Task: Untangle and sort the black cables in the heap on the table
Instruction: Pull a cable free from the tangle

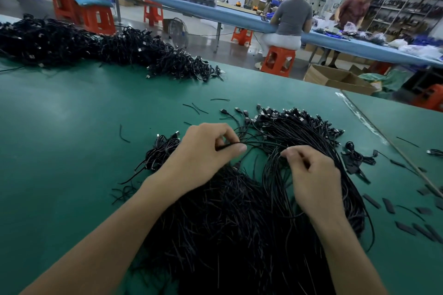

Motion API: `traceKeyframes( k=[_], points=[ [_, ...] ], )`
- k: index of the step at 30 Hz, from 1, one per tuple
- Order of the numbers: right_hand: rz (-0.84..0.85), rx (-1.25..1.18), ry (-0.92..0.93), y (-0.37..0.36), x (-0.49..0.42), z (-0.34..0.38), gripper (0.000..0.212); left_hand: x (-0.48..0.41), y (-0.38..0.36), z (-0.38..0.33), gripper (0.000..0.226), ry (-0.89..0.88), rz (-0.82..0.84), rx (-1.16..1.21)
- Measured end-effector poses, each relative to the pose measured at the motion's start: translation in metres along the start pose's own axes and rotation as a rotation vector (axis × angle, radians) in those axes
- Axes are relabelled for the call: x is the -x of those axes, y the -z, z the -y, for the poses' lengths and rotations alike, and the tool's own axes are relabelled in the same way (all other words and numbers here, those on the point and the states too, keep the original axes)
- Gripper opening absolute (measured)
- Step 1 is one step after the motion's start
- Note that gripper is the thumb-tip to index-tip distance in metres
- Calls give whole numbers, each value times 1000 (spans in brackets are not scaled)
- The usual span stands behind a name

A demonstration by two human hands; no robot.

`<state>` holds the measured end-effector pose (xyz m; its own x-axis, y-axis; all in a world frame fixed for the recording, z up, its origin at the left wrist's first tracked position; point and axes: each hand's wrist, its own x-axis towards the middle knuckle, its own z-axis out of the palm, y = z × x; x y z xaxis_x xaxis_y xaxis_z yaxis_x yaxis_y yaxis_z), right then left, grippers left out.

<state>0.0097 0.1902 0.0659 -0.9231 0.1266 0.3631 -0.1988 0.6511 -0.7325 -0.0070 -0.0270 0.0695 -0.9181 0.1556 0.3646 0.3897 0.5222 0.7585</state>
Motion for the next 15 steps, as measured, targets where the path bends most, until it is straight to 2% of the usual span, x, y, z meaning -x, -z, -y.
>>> traceKeyframes(
  k=[2, 4, 6, 8, 11, 13, 15],
  points=[
    [-47, -44, 48, 4, -3, -1, 14, 5, 9, -4, 40, 74, 186, 85],
    [-35, -140, 107, 4, -3, 4, 13, 12, 13, -10, 57, 150, 491, 156],
    [-2, -222, 151, 0, -3, 10, 13, 19, 12, -17, 64, 163, 757, 311],
    [48, -234, 161, -5, -3, 13, 14, 24, 7, -25, 62, 153, 889, 545],
    [261, -243, 152, -12, 1, 13, 17, 29, -2, -32, 56, 154, 846, 921],
    [474, -265, 164, -15, 10, 13, 21, 28, -6, -31, 47, 148, 702, 1143],
    [584, -226, 152, -18, 19, 11, 22, 26, -9, -27, 41, 152, 509, 1297]
  ],
)
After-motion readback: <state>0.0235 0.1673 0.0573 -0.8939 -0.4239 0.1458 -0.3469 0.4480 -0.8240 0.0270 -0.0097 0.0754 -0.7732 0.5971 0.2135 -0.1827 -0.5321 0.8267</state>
